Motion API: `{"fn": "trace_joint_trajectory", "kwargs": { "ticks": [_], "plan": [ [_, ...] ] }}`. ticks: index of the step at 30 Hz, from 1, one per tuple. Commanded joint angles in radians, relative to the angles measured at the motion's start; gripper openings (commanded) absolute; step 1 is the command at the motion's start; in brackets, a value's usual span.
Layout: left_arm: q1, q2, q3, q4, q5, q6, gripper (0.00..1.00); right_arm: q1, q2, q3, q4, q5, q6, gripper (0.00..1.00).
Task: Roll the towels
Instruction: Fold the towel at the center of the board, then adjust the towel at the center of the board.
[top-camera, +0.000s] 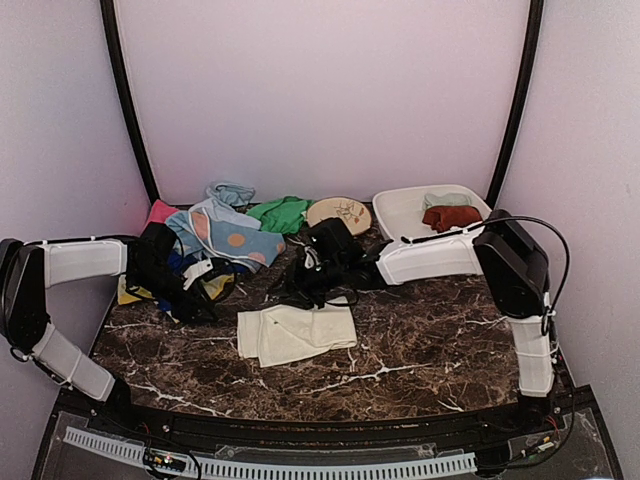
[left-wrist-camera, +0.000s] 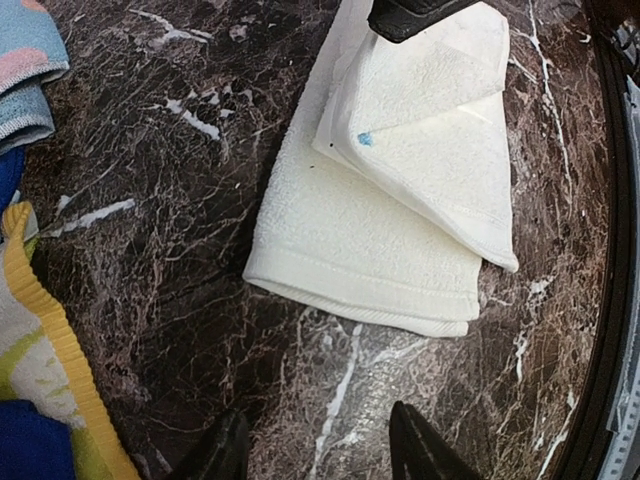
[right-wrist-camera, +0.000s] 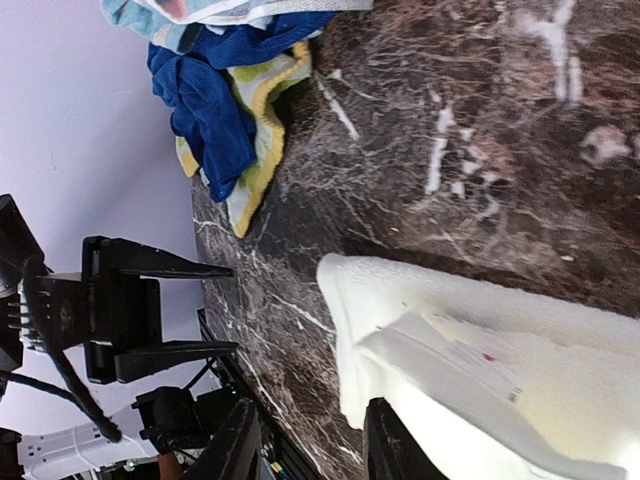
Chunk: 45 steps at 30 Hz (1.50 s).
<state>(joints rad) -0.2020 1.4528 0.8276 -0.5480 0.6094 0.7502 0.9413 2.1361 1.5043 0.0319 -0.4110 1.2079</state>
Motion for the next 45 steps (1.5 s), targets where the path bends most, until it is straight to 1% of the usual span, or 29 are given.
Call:
{"fn": "trace_joint_trajectory", "kwargs": {
  "ticks": [1, 4, 6, 10, 12, 15, 20, 25, 28, 32, 34, 36, 38, 40, 42, 43, 45],
  "plan": [
    [-0.004, 0.011, 0.040, -0.017, 0.093, -0.042, 0.50, -0.056, -0.148, -0.068, -0.045, 0.061, -0.104, 0.38],
    [-0.017, 0.035, 0.068, -0.004, 0.106, -0.076, 0.50, -0.072, -0.192, -0.112, -0.152, 0.139, -0.176, 0.41],
    [-0.046, 0.047, 0.080, 0.021, 0.108, -0.109, 0.49, -0.074, -0.193, -0.141, -0.181, 0.144, -0.206, 0.42],
    [-0.148, 0.096, 0.102, 0.072, 0.050, -0.209, 0.49, -0.063, -0.187, -0.199, -0.144, 0.120, -0.215, 0.49],
    [-0.184, 0.138, 0.122, 0.089, 0.027, -0.265, 0.48, -0.053, -0.183, -0.201, -0.145, 0.117, -0.231, 0.52],
    [-0.205, 0.202, 0.158, 0.094, 0.039, -0.316, 0.48, -0.049, -0.187, -0.214, -0.140, 0.107, -0.247, 0.54],
    [-0.223, 0.273, 0.198, 0.096, 0.093, -0.365, 0.46, -0.046, -0.195, -0.247, -0.105, 0.065, -0.279, 0.55],
    [-0.224, 0.313, 0.198, 0.134, 0.088, -0.416, 0.37, -0.034, -0.167, -0.235, -0.143, 0.080, -0.341, 0.52],
    [-0.224, 0.338, 0.213, 0.114, 0.123, -0.422, 0.34, -0.027, -0.166, -0.233, -0.131, 0.095, -0.378, 0.48],
    [-0.222, 0.347, 0.228, 0.098, 0.157, -0.426, 0.32, -0.022, -0.149, -0.222, -0.097, 0.092, -0.409, 0.44],
    [-0.214, 0.336, 0.239, 0.075, 0.161, -0.414, 0.34, -0.022, -0.133, -0.209, -0.090, 0.077, -0.421, 0.43],
    [-0.196, 0.310, 0.233, 0.074, 0.169, -0.412, 0.41, -0.019, -0.130, -0.219, -0.061, 0.065, -0.419, 0.40],
    [-0.173, 0.284, 0.222, 0.072, 0.185, -0.412, 0.45, -0.018, -0.129, -0.226, -0.044, 0.058, -0.419, 0.36],
    [-0.161, 0.270, 0.208, 0.071, 0.203, -0.411, 0.47, -0.017, -0.125, -0.228, -0.036, 0.054, -0.424, 0.30],
    [-0.160, 0.278, 0.200, 0.072, 0.214, -0.413, 0.47, -0.013, -0.125, -0.232, -0.027, 0.051, -0.428, 0.21],
    [-0.159, 0.287, 0.197, 0.078, 0.221, -0.423, 0.47, -0.011, -0.125, -0.231, -0.028, 0.053, -0.430, 0.20],
    [-0.161, 0.313, 0.204, 0.086, 0.239, -0.441, 0.47, -0.007, -0.126, -0.220, -0.054, 0.062, -0.443, 0.21]
  ]
}}
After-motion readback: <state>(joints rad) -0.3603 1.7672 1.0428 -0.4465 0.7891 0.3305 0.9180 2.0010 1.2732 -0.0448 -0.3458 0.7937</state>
